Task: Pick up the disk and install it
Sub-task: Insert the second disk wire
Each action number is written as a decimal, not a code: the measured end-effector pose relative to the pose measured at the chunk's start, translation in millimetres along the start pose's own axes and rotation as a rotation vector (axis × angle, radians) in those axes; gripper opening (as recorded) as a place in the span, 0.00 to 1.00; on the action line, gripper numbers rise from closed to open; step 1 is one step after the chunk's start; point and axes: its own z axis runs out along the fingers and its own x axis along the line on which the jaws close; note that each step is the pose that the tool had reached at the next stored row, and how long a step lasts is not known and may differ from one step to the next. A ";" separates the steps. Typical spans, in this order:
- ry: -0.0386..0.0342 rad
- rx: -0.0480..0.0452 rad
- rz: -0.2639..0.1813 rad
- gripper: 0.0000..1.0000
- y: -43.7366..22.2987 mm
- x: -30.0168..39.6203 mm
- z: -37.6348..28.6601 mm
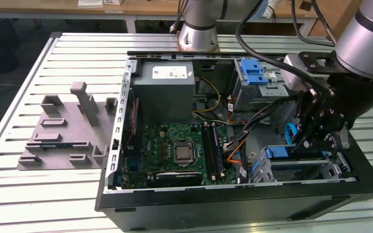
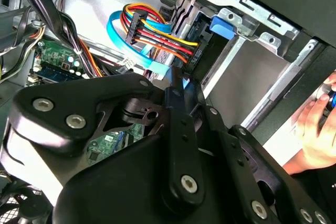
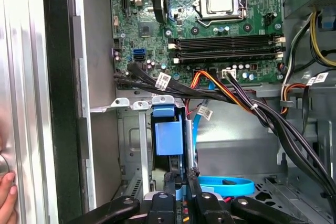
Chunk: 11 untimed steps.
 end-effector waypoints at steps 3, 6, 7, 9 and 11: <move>-0.0004 0.0000 0.000 0.23 0.0 0.0 -0.9; -0.0002 0.0000 0.000 0.23 0.0 0.0 -1.0; -0.0002 0.0000 0.000 0.23 0.0 0.1 -1.3; -0.0002 0.0000 0.000 0.23 0.0 0.1 -1.6; -0.0002 0.0000 0.000 0.23 0.0 0.1 -2.0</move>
